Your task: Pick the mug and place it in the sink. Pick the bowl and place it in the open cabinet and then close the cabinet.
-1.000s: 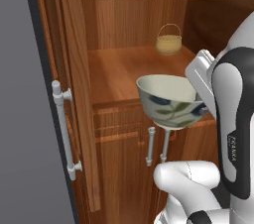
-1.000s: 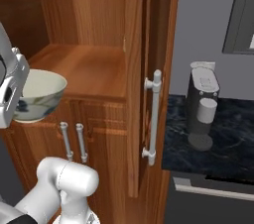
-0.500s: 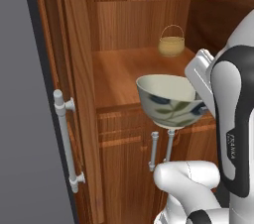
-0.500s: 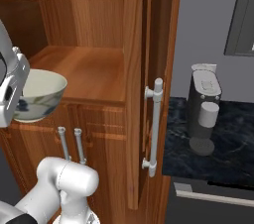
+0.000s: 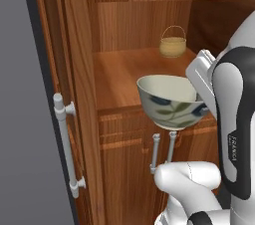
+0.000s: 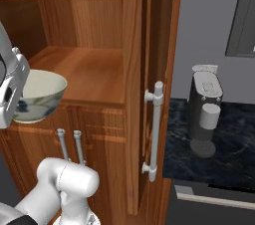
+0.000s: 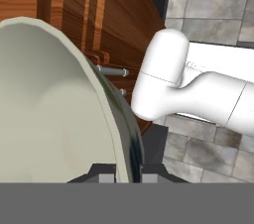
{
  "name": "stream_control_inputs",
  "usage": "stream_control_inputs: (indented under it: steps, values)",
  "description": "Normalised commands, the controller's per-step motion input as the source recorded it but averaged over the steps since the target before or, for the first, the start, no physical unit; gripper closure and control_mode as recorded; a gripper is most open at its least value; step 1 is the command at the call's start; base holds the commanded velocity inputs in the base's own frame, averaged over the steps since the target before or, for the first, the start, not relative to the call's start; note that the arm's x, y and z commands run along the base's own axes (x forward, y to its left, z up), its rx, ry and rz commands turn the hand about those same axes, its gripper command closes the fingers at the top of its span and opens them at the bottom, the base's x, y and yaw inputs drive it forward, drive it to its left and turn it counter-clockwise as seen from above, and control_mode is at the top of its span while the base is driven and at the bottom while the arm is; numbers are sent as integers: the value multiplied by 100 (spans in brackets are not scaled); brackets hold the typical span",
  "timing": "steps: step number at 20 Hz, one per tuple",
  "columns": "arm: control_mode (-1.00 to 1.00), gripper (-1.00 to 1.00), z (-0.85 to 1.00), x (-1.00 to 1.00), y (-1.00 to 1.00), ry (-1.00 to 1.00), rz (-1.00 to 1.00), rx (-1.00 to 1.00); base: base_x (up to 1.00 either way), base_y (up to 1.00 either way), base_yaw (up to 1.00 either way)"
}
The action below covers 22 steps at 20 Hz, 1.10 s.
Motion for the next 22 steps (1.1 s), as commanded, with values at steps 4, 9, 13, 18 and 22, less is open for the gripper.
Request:
stream_control_inputs:
  steps: [4, 9, 13, 18, 22]
  values:
    - [100, 100, 0, 0, 0, 0, 0, 0, 36, -3, 0]
    - [100, 100, 0, 0, 0, 0, 0, 0, 22, 0, 0]
    - [100, 100, 0, 0, 0, 0, 0, 0, 0, 0, 0]
    - [100, 100, 0, 0, 0, 0, 0, 0, 0, -2, 0]
    - [100, 100, 0, 0, 0, 0, 0, 0, 1, -2, -1]
